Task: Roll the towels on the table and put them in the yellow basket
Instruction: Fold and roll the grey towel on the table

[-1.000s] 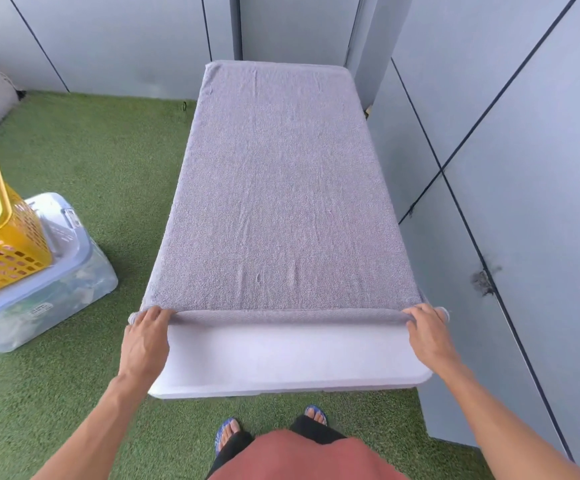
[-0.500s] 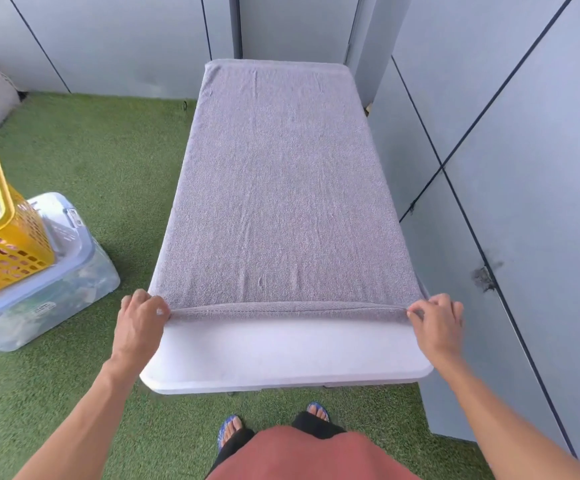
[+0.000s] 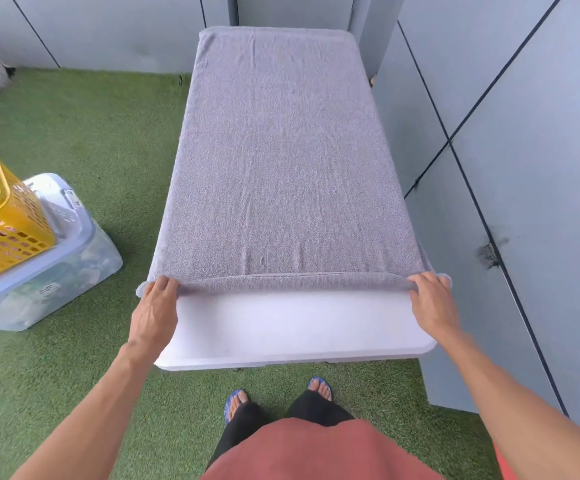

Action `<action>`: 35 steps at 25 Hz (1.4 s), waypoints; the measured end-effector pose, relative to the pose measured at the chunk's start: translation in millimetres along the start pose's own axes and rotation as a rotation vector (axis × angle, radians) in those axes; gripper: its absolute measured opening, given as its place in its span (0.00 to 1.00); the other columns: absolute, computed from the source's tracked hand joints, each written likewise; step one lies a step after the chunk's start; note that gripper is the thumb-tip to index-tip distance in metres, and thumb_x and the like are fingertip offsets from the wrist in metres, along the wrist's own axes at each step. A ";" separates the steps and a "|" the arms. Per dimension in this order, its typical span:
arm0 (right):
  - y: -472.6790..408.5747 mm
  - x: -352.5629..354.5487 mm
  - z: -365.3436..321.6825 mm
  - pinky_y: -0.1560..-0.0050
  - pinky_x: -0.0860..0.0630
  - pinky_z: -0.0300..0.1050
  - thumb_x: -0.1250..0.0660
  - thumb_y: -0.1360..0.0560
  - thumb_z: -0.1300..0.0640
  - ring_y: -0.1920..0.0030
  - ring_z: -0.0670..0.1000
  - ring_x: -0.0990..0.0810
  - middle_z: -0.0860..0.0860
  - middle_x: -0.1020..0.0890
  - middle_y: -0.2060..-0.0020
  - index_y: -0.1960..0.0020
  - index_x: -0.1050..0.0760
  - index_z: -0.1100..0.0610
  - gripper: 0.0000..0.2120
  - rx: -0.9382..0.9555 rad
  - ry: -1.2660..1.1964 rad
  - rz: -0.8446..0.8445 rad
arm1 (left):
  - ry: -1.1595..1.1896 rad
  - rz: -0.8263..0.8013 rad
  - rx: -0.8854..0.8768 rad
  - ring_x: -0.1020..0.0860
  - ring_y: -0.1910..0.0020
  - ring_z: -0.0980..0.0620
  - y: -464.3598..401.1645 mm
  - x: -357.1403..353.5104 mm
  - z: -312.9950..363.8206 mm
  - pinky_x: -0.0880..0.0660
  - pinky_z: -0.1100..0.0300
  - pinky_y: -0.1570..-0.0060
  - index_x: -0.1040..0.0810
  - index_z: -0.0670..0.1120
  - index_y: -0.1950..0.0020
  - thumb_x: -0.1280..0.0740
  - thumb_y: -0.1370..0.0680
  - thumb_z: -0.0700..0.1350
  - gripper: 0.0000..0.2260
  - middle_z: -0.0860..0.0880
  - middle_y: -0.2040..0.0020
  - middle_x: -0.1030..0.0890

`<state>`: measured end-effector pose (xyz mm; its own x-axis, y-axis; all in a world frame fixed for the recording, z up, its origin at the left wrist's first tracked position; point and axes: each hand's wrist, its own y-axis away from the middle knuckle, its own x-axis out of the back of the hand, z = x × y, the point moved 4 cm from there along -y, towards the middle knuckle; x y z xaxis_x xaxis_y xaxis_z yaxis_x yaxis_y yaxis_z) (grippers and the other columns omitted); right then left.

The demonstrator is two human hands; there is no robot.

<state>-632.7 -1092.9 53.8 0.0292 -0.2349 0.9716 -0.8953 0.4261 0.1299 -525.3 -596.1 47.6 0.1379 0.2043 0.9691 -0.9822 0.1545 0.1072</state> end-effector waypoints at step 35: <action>15.3 15.2 -5.0 0.46 0.29 0.55 0.28 0.30 0.63 0.45 0.60 0.31 0.55 0.26 0.52 0.53 0.20 0.55 0.07 -0.176 -0.098 0.236 | -0.005 0.140 -0.022 0.29 0.58 0.45 -5.2 15.2 11.4 0.27 0.51 0.60 0.19 0.40 0.57 0.28 0.30 0.33 0.05 0.43 0.57 0.22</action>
<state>-643.7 -1085.5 71.6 -0.2206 -0.1908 0.9565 -0.7815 0.6214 -0.0562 -519.6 -604.8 64.3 -0.0013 0.2209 0.9753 -0.9888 0.1456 -0.0343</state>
